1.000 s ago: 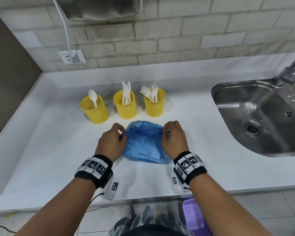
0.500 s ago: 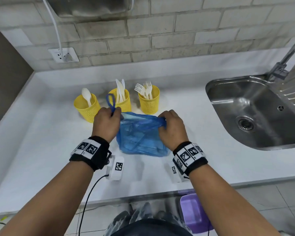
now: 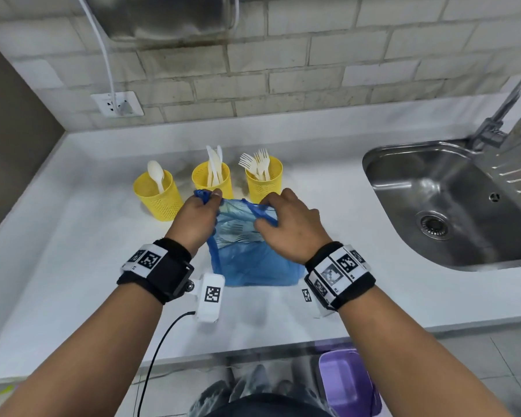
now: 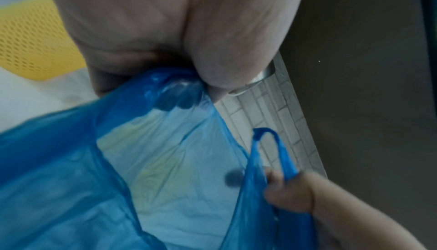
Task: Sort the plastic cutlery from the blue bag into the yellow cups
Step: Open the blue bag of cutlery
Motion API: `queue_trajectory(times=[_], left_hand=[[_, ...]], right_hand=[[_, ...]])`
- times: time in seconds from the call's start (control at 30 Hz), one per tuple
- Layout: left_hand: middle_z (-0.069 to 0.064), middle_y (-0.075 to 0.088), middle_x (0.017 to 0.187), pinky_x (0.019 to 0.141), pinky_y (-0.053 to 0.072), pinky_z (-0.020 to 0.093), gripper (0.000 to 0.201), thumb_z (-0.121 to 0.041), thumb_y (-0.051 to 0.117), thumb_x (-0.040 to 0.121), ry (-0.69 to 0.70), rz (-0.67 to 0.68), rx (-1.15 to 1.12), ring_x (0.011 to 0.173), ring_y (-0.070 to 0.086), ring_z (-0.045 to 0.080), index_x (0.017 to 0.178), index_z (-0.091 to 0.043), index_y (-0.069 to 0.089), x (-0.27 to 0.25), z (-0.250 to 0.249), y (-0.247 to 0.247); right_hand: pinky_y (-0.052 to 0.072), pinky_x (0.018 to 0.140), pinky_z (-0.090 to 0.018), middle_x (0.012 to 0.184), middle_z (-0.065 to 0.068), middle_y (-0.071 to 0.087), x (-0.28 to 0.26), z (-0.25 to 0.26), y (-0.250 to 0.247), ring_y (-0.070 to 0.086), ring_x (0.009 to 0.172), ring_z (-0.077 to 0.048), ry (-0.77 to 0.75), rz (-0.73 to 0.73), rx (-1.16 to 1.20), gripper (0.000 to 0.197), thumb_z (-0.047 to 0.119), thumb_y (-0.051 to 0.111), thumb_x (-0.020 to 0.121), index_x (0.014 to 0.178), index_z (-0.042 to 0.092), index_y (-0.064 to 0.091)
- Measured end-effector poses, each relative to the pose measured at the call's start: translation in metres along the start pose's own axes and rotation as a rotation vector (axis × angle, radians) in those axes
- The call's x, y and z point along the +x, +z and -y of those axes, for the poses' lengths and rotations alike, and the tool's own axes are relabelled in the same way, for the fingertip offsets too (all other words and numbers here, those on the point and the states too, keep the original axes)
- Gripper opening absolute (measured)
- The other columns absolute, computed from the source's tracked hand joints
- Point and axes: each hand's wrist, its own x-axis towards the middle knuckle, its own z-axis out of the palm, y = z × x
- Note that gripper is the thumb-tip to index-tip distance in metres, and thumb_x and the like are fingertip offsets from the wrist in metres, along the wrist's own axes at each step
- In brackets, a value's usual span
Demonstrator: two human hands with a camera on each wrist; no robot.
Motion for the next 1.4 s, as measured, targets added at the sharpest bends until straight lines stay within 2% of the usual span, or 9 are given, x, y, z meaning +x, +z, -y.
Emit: queue_trajectory(times=[0.13,0.37,0.5,0.6,0.7,0.9,1.07,1.2,1.4], left_hand=[[0.01,0.053,0.072,0.066,0.043,0.038,0.036,-0.048,0.055,0.094,0.044,-0.036,0.047,0.066,0.052,0.023,0.085,-0.014,0.059,-0.002,0.0,0.003],[0.003,0.044,0.068,0.041,0.032,0.019,0.02,-0.025,0.053,0.106,0.089,-0.16,-0.038,0.054,0.037,0.016,0.098,-0.008,0.06,0.004,0.006,-0.014],[0.004,0.053,0.071,0.042,0.036,0.02,0.02,-0.021,0.057,0.105,0.048,-0.137,-0.052,0.053,0.043,0.015,0.095,-0.005,0.063,0.006,0.008,-0.025],[0.003,0.063,0.071,0.046,0.043,0.022,0.018,-0.018,0.062,0.102,0.062,-0.087,-0.072,0.054,0.056,0.015,0.088,-0.009,0.067,0.004,0.0,-0.02],[0.006,0.067,0.073,0.046,0.047,0.022,0.017,-0.015,0.065,0.1,0.093,-0.084,-0.089,0.056,0.068,0.018,0.084,-0.01,0.066,-0.001,-0.01,-0.012],[0.008,0.06,0.073,0.046,0.045,0.021,0.017,-0.017,0.062,0.101,0.138,-0.158,0.024,0.047,0.057,0.006,0.086,-0.012,0.063,-0.001,-0.003,-0.027],[-0.004,0.063,0.084,0.066,0.045,0.021,0.026,-0.04,0.079,0.088,0.185,-0.007,0.379,0.07,0.056,0.011,0.102,-0.023,0.067,-0.01,0.005,-0.038],[0.002,0.07,0.08,0.066,0.047,0.029,0.01,-0.03,0.083,0.085,0.277,0.146,0.732,0.076,0.062,0.023,0.087,-0.023,0.076,-0.016,0.003,-0.043],[0.012,0.064,0.08,0.07,0.062,0.029,0.009,-0.008,0.062,0.1,-0.109,0.179,-0.24,0.07,0.065,0.018,0.099,-0.002,0.069,-0.007,0.014,-0.05]], right_hand=[[0.037,0.093,-0.05,0.121,0.001,0.054,0.007,0.021,0.004,0.057,0.106,-0.023,-0.029,0.024,-0.166,0.046,0.062,0.047,0.09,0.12,0.029,0.055],[0.051,0.082,-0.04,0.111,-0.006,0.047,0.012,-0.011,-0.038,0.06,0.097,-0.033,-0.01,0.247,-0.293,0.034,0.011,0.058,0.089,0.123,0.019,0.055],[0.042,0.081,-0.018,0.115,-0.001,0.044,-0.006,-0.01,-0.068,0.051,0.091,-0.007,-0.086,0.307,0.044,0.048,0.016,0.068,0.086,0.13,0.033,0.056],[0.041,0.101,-0.032,0.122,-0.002,0.044,-0.004,0.021,-0.058,0.047,0.114,-0.018,-0.222,0.09,0.049,0.056,0.047,0.073,0.083,0.133,0.033,0.053],[0.048,0.092,-0.044,0.131,-0.006,0.045,0.008,0.04,-0.02,0.047,0.121,-0.03,-0.103,-0.018,-0.218,0.067,0.066,0.062,0.085,0.134,0.021,0.049],[0.041,0.077,-0.037,0.125,-0.013,0.052,0.001,-0.011,-0.008,0.06,0.113,-0.035,0.228,0.206,-0.464,0.033,0.022,0.06,0.093,0.123,0.01,0.055],[0.06,0.069,-0.037,0.087,-0.013,0.068,-0.003,-0.051,-0.018,0.07,0.081,-0.034,0.307,0.009,0.101,0.014,0.003,0.054,0.088,0.085,0.006,0.067],[0.064,0.075,-0.046,0.085,-0.018,0.067,-0.016,-0.052,-0.015,0.068,0.079,-0.031,0.469,-0.11,0.936,0.014,-0.012,0.059,0.086,0.088,-0.003,0.069],[0.05,0.081,-0.041,0.079,-0.011,0.067,-0.024,-0.054,-0.011,0.068,0.069,-0.021,0.525,0.019,1.571,0.018,-0.004,0.05,0.096,0.095,0.003,0.067]])
